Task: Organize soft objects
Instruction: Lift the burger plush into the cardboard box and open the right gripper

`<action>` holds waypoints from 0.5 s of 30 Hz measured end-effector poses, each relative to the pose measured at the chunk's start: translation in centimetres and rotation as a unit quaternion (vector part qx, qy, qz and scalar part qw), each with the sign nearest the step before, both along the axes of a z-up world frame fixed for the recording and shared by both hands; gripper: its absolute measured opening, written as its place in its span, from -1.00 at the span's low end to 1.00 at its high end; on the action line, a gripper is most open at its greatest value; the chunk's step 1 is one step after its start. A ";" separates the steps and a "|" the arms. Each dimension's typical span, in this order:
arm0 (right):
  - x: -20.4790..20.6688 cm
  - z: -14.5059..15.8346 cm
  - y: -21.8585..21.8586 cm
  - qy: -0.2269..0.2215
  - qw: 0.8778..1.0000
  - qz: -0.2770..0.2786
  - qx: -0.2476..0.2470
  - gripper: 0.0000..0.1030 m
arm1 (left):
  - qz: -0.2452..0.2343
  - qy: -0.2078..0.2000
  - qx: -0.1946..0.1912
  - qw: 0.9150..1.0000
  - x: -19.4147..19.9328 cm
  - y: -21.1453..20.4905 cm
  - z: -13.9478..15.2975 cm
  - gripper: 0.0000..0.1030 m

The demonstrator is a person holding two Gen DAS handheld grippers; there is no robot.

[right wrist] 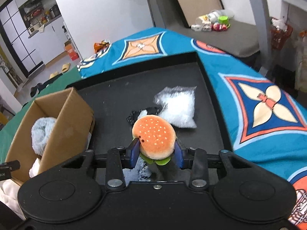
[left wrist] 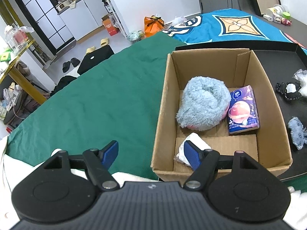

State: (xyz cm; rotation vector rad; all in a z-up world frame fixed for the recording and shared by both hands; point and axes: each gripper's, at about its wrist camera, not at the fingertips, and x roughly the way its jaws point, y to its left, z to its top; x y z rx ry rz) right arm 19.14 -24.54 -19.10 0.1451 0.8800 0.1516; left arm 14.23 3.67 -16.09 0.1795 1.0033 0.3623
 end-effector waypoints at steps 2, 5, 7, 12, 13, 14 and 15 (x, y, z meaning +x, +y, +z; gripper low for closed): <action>-0.1 0.5 -0.1 -0.007 1.000 -0.003 0.000 -0.27 | 0.001 -0.003 -0.004 1.000 -0.1 0.2 0.1 0.43; -0.4 1.2 -0.1 -0.014 1.000 -0.004 0.002 -0.27 | 0.002 -0.008 -0.011 1.000 -0.3 0.4 0.3 0.43; -0.8 1.8 0.1 -0.020 1.000 -0.004 0.003 -0.27 | 0.003 -0.011 -0.016 1.000 -0.3 0.5 0.3 0.43; -1.3 2.8 1.1 -0.031 0.999 0.007 0.004 -0.27 | 0.004 -0.018 -0.027 0.999 -0.6 0.9 0.5 0.43; -1.4 3.0 1.4 -0.032 0.999 0.009 0.004 -0.27 | 0.004 -0.020 -0.029 0.999 -0.7 0.9 0.5 0.43; -1.4 3.1 1.7 -0.034 0.999 0.013 0.004 -0.27 | 0.004 -0.021 -0.032 0.999 -0.7 1.0 0.5 0.43; -1.5 3.3 2.0 -0.035 0.999 0.015 0.003 -0.27 | 0.004 -0.024 -0.035 0.999 -0.7 1.1 0.6 0.43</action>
